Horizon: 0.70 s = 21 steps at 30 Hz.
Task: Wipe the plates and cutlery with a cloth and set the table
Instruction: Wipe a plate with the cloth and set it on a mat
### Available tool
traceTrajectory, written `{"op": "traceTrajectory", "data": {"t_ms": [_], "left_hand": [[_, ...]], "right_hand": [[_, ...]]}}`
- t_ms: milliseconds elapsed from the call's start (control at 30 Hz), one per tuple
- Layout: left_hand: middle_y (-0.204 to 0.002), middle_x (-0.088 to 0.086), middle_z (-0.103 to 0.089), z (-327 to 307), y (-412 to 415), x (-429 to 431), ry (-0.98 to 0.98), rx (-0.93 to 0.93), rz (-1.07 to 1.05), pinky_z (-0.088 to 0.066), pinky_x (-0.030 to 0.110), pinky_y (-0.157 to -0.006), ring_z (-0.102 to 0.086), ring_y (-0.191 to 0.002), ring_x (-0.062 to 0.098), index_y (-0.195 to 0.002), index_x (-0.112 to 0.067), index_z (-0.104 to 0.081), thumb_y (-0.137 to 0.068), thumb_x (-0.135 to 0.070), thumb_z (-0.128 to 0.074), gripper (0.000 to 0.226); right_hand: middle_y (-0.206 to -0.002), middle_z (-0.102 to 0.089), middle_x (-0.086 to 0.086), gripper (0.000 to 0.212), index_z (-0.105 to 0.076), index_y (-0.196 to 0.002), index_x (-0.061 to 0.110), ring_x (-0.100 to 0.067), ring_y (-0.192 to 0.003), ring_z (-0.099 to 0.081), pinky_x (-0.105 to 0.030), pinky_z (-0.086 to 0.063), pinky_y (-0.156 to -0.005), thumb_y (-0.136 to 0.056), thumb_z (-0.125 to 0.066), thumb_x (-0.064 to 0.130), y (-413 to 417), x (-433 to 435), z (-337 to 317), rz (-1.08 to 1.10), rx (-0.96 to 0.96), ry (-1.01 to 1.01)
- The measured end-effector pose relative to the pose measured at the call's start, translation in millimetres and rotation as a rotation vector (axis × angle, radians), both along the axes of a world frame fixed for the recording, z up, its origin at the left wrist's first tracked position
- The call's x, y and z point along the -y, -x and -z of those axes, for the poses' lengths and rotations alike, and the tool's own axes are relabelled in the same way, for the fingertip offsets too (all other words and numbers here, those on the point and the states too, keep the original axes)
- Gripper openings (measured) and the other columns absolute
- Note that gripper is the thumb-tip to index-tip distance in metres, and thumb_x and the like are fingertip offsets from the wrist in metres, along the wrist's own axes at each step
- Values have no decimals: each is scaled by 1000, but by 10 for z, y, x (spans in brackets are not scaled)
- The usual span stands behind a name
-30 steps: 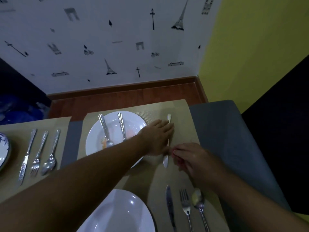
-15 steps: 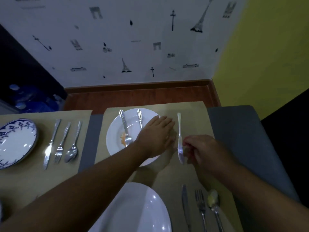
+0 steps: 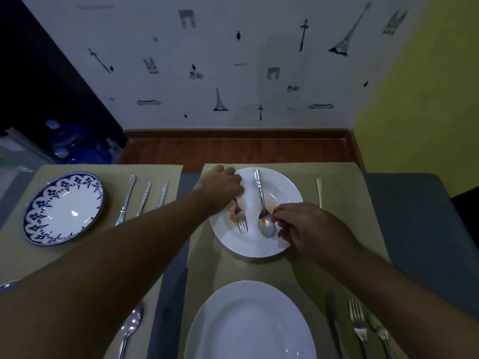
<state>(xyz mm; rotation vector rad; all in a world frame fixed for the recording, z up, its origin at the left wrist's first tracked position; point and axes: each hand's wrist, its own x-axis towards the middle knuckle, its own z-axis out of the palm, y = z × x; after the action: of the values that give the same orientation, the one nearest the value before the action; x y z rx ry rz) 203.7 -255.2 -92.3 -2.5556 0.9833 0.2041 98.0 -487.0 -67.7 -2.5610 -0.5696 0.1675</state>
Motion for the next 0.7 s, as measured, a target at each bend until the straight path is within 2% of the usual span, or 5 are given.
{"op": "traceTrajectory", "data": {"t_ms": [233, 367, 467, 600, 700], "left_hand": [[-110, 0, -65, -43, -87, -138, 45, 0, 100, -38, 37, -95, -54, -109, 20, -110, -25, -67, -91, -27, -65, 19], [-103, -1, -71, -136, 31, -320, 264, -207, -205, -43, 35, -96, -64, -100, 19, -106, -23, -71, -91, -19, -66, 16], [-111, 4, -73, -237, 313, -361, 624, -456, -557, -52, 29, -88, -67, -98, 17, -116, -16, -74, -91, -15, -69, 25], [-95, 1, -72, -304, 775, -272, 1014, -719, -903, -60, 28, -74, -67, -84, 18, -111, -13, -75, -93, -13, -67, 19], [-86, 0, -68, -284, 1040, -195, 1177, -784, -1066, -56, 22, -52, -65, -77, 20, -111, -14, -74, -94, -13, -66, 19]], "right_hand": [[-102, -74, 0, 27, -76, -105, 16, -18, -85, -66, -18, -43, -81, -80, -74, 6, 30, -205, -43, -42, 65, 36], [-97, -73, -2, 24, -72, -108, 13, -15, -80, -65, -8, -45, -73, -87, -62, 8, 57, -331, -178, -10, 32, -18], [-105, -72, -7, 27, -70, -114, 7, -18, -85, -68, 4, -35, -84, -88, -64, 2, 48, -420, -191, 10, 81, -30], [-112, -69, -3, 27, -69, -116, 12, -21, -88, -64, -35, -55, -86, -93, -55, 15, -10, -531, 28, -88, 199, 0], [-116, -64, 1, 27, -66, -121, 17, -16, -96, -58, -34, -55, -81, -95, -58, 22, 27, -639, 146, -148, 169, 41]]}}
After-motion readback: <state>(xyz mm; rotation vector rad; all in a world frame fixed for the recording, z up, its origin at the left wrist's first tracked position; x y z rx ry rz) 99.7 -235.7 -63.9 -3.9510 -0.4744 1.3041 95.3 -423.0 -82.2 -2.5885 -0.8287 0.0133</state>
